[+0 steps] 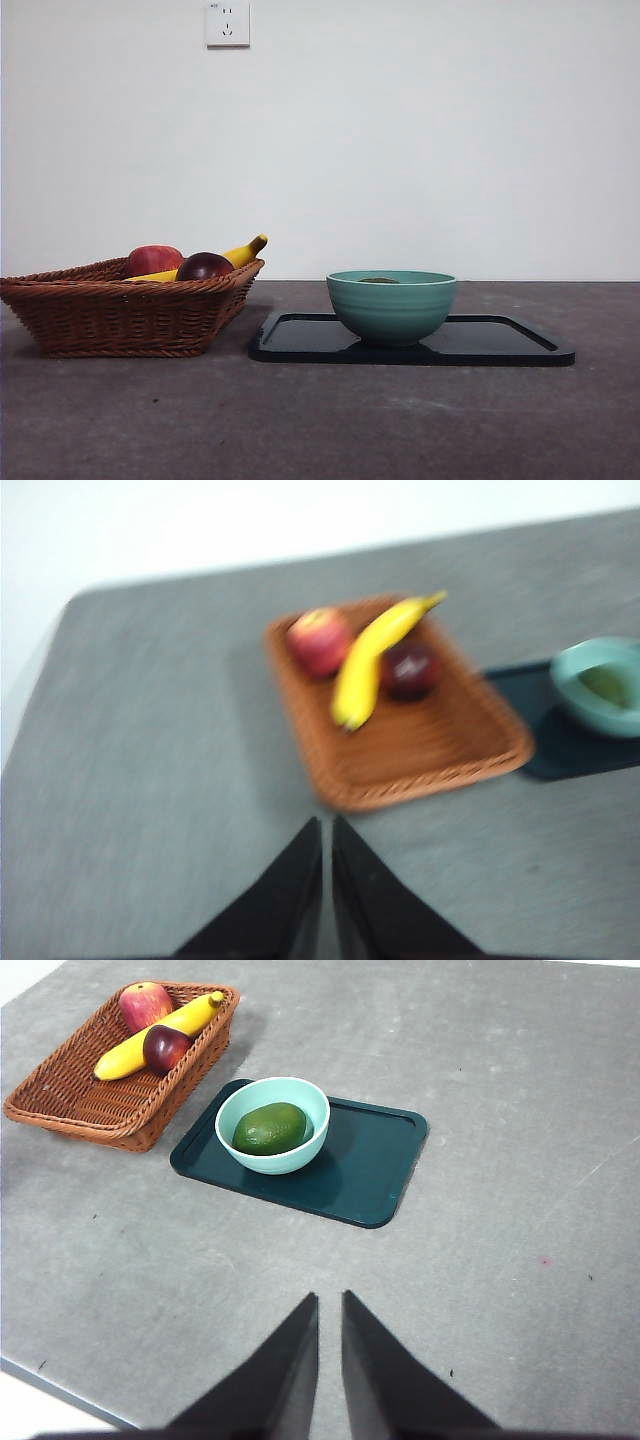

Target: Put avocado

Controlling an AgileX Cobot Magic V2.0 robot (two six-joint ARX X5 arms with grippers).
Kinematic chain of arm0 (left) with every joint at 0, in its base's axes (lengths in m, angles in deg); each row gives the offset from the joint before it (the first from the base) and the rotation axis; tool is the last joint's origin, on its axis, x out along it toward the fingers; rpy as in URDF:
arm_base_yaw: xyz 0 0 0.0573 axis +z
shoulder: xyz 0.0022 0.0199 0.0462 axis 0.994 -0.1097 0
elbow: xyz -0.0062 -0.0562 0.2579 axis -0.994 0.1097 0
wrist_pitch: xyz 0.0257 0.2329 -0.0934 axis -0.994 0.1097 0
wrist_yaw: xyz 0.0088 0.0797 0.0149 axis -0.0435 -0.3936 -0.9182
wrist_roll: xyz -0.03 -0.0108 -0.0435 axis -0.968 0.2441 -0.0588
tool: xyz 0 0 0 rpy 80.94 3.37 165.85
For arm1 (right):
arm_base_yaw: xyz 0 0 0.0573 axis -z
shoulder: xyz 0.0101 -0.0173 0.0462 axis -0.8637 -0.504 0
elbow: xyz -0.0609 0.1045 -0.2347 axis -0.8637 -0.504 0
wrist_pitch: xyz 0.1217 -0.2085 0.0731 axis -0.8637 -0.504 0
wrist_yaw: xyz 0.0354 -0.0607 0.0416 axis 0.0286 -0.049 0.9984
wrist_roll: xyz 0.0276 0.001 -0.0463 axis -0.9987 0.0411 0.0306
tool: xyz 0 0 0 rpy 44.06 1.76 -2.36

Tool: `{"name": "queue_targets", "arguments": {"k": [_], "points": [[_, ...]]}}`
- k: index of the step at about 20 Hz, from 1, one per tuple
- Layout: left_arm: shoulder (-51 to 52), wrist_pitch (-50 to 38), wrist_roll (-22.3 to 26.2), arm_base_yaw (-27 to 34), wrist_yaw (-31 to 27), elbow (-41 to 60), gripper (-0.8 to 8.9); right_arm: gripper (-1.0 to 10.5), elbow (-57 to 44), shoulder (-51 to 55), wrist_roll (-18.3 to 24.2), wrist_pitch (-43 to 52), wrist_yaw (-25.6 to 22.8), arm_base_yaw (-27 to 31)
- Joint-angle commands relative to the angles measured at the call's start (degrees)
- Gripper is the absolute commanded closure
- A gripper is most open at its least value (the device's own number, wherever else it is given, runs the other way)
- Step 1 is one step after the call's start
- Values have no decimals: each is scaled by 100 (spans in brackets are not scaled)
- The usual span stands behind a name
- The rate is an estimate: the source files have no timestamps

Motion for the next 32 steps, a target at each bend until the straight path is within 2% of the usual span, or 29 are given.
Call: {"name": "queue_targets", "arguments": {"k": [1, 3, 5, 7, 11, 19, 32], "points": [[214, -442, 79, 879, 590, 616, 798, 915, 52, -15, -48, 66, -9, -39], [553, -1528, 81, 1574, 1296, 1388, 798, 915, 52, -15, -48, 66, -7, -39], [852, -2409, 66, 2013, 1624, 2094, 798, 915, 52, -15, -48, 66, -9, -39], [1279, -2938, -63, 2358, 1668, 2957, 798, 915, 52, -15, -48, 66, -9, -39], [1753, -3797, -273, 2409, 1666, 4116, 798, 915, 52, -15, -48, 66, -9, -39], [1753, -4660, -385, 2376, 1711, 5099, 796, 915, 52, -15, -48, 66, -9, -39], [1753, -4743, -378, 2369, 1700, 5095, 794, 915, 52, -15, -48, 66, -9, -39]]}}
